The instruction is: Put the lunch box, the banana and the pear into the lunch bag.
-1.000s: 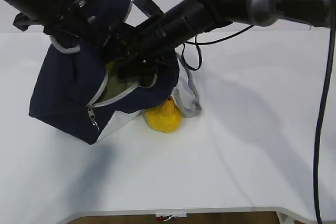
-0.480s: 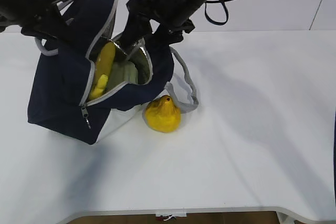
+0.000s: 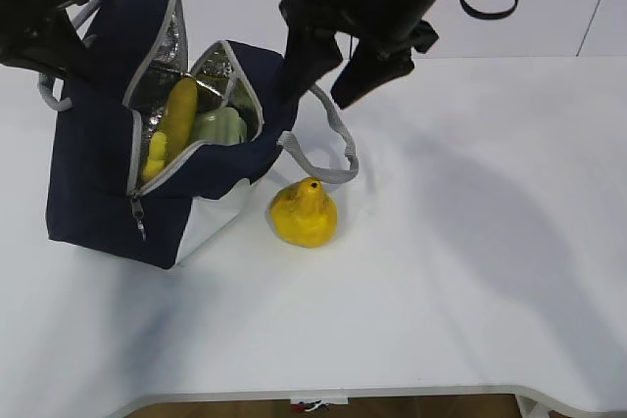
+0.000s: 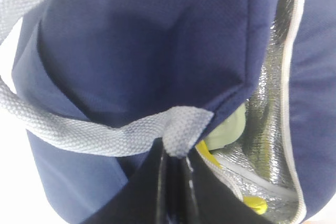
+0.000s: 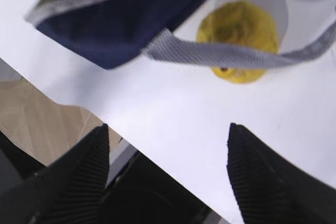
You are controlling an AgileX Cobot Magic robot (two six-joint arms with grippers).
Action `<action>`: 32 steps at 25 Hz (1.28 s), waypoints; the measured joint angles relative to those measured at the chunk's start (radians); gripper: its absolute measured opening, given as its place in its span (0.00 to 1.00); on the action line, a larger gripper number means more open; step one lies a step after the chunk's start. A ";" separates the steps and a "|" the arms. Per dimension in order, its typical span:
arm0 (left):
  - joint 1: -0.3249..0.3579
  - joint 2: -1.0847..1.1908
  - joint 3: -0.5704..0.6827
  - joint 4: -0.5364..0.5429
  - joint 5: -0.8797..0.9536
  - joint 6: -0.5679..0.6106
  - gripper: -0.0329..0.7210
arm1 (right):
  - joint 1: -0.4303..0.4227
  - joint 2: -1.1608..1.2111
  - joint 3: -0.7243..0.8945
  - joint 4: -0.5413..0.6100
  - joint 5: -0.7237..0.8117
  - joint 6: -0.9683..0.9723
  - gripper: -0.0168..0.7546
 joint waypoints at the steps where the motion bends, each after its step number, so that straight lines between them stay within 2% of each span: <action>1: 0.000 0.000 0.000 0.002 0.000 0.000 0.04 | 0.008 -0.021 0.046 -0.004 0.002 0.000 0.74; 8: 0.000 0.000 0.000 0.016 0.002 0.000 0.04 | 0.017 -0.058 0.206 -0.017 0.004 0.004 0.74; 19: 0.000 0.000 0.000 0.036 0.003 0.000 0.04 | 0.017 0.055 0.211 0.013 -0.008 0.004 0.74; 27: 0.000 0.000 0.000 0.046 0.008 0.000 0.04 | 0.017 0.074 0.213 0.012 -0.214 -0.024 0.74; 32: 0.000 0.000 0.000 0.050 0.008 0.000 0.04 | 0.017 0.075 0.213 0.012 -0.236 -0.036 0.74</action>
